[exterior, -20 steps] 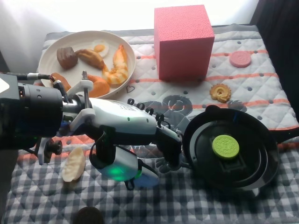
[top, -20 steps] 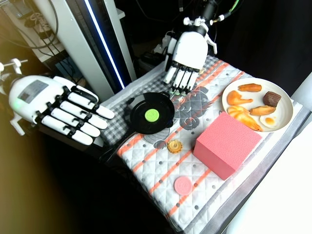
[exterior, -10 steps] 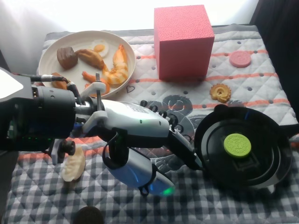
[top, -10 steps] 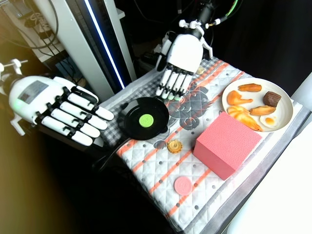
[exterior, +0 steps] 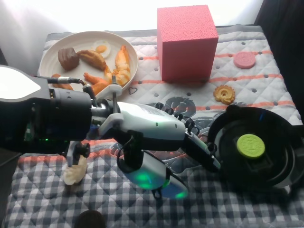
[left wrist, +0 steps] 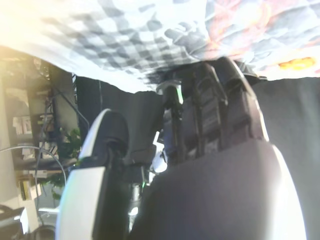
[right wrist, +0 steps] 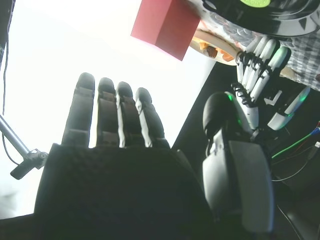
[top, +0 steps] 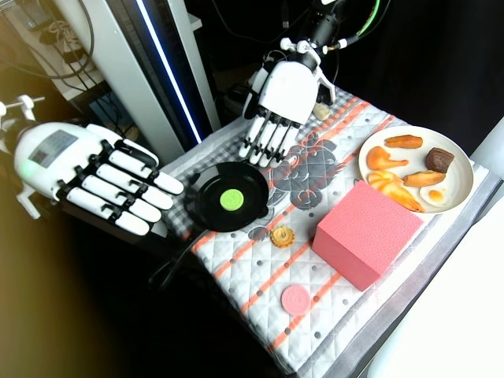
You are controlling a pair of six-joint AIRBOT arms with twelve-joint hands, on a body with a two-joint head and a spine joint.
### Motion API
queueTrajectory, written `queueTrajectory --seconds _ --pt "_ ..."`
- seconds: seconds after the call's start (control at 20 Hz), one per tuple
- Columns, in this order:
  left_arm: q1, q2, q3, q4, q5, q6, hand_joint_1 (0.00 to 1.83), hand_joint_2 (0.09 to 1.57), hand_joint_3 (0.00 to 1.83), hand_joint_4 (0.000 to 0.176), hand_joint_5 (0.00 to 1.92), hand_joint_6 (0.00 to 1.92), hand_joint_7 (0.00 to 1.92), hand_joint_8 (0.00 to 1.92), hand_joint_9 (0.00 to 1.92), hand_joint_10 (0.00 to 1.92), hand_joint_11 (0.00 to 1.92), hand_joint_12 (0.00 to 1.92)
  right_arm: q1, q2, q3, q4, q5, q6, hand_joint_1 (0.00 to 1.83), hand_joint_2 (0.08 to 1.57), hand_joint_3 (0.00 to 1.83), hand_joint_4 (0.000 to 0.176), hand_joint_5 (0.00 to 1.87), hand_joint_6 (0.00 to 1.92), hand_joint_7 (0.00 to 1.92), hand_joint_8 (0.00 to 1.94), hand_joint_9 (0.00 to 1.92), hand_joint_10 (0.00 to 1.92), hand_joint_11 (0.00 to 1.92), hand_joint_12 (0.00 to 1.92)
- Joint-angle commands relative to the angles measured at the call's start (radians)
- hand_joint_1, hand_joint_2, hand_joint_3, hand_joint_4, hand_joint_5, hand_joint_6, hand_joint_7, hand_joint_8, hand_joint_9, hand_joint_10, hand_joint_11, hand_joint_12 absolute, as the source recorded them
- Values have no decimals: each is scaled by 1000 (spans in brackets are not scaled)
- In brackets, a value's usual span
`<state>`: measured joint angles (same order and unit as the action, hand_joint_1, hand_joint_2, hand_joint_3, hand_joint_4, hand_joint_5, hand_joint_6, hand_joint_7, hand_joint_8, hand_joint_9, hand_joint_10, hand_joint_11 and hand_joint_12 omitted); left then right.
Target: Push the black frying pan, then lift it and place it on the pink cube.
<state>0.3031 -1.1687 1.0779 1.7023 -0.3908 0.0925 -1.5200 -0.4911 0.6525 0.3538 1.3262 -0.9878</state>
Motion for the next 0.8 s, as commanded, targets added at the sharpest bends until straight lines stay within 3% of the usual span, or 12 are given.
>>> queueTrajectory --seconds 0.0,0.1,0.2,0.25,0.3,0.35,0.45,0.6,0.65,0.75 --pt "-14 -4 1 -44 -18 2 591 1251 0 27 465 18 367 13 285 254 0 967 5 3 6 16 118 4 255 1301 3 0 0 0 0 0 0 0 0 0" --pt "-13 -12 5 -54 -17 12 565 1283 7 24 453 11 366 6 276 269 0 963 5 3 6 16 118 4 257 1304 4 0 0 0 0 0 0 0 15 7" --pt "-14 -20 9 -70 -15 30 531 1285 5 43 435 3 348 1 254 256 0 918 5 3 6 16 118 4 270 1310 4 0 0 0 0 0 0 0 18 13" --pt "-14 -23 11 -73 -13 35 511 1316 17 38 430 0 355 4 256 257 0 909 5 3 6 16 118 4 257 1308 2 0 0 0 0 0 0 0 12 12" --pt "-15 -28 14 -75 -11 38 488 1321 14 57 396 3 326 4 223 241 0 806 5 3 6 16 118 4 269 1307 1 0 0 0 0 0 0 0 2 9" --pt "-16 -31 15 -79 -9 45 535 1311 6 40 400 8 332 7 213 232 0 773 5 3 6 16 118 4 273 1310 2 0 0 0 0 0 0 0 1 9" --pt "-18 -38 19 -90 1 63 614 1294 0 24 443 12 386 7 269 177 0 796 5 3 7 16 118 4 250 1307 1 0 0 0 0 0 0 0 6 13" --pt "-21 -42 26 -96 10 66 720 1277 0 20 490 16 415 6 337 114 0 908 5 3 7 16 118 4 249 1309 2 0 0 0 0 0 0 0 18 23" --pt "-22 -42 27 -98 16 70 721 1275 0 11 484 10 412 2 340 97 0 873 5 3 7 16 118 4 249 1304 0 0 0 0 0 0 0 0 13 23" --pt "-25 -42 30 -104 27 80 736 1267 0 13 509 16 409 0 356 82 0 825 5 3 7 16 118 4 266 1305 0 0 0 0 0 0 0 0 2 27"
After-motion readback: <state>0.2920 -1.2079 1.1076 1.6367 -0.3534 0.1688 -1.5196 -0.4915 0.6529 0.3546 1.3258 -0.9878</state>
